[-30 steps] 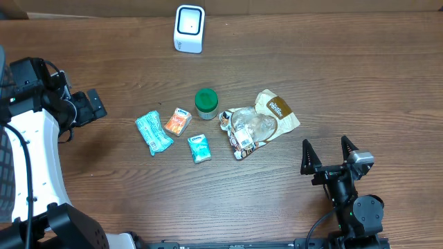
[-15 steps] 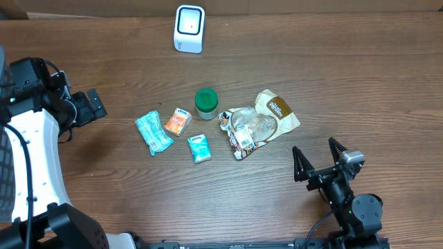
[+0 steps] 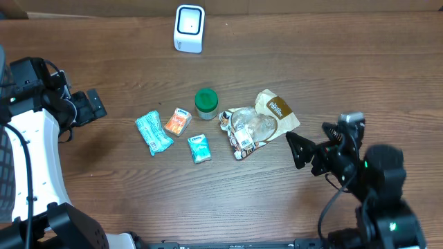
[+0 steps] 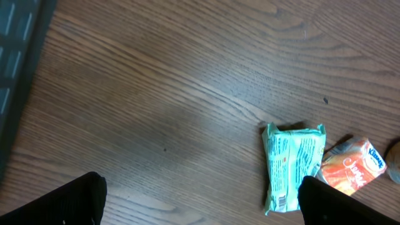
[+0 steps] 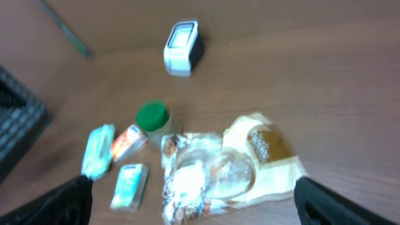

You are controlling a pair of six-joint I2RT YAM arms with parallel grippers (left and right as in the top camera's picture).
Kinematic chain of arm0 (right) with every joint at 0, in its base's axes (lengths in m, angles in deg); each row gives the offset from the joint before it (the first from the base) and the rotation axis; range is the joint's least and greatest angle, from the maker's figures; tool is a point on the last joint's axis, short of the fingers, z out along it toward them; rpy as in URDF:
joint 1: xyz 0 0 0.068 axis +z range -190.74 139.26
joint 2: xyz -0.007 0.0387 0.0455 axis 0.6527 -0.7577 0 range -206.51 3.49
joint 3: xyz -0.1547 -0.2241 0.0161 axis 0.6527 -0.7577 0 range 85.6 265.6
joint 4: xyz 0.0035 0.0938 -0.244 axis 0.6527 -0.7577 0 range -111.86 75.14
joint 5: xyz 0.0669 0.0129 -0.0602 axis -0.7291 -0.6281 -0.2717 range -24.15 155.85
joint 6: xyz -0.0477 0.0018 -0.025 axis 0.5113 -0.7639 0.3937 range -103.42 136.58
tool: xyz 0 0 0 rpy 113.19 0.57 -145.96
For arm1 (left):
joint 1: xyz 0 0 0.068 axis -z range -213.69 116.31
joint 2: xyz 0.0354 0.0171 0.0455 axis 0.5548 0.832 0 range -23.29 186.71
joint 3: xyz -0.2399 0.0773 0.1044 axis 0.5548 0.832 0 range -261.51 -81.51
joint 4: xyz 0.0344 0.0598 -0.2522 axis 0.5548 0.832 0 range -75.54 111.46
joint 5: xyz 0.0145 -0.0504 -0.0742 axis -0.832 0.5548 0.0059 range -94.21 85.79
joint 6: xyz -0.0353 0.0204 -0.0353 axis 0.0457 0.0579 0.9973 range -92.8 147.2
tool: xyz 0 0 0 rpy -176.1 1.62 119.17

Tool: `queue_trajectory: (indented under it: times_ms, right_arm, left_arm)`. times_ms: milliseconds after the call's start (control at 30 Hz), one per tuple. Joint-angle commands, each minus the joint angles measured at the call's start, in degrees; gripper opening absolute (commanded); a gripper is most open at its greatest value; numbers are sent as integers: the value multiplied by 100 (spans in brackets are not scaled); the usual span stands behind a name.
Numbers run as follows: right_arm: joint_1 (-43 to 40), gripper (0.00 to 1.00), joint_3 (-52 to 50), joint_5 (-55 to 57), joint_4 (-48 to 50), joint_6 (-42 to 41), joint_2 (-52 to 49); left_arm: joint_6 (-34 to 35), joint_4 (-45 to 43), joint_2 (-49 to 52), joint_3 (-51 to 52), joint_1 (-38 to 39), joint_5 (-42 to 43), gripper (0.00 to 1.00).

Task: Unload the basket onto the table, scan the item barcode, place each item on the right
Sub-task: 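Reach the right gripper left and grasp the small Kleenex tissue pack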

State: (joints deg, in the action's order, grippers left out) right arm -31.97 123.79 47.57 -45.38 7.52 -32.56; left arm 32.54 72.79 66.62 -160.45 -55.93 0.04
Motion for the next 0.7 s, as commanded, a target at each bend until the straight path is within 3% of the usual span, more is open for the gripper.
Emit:
queue_trajectory:
  times_ms: [0,233,400,433,667]
  right_arm:
    - [26,100,984,-376,-472,20,-901]
    - [26,100,2288,-551,-1971,15,-2570]
    - [26,100,2291,-1386,-1602,-46,-3246]
    - [28,95,2291,-1401,-1554,-52,-3355]
    - [839,90,2470,-793,-1058,-599,-3921]
  left_arm:
    - [-155,-4,46,-103,-24,-35,100]
    - [-153,-4,46,-105,-24,-35,99]
    - [-155,-4,46,-103,-24,-35,100]
    - [-155,-4,46,-103,-24,-35,100]
    - [-153,-4,46,-103,-24,-35,100]
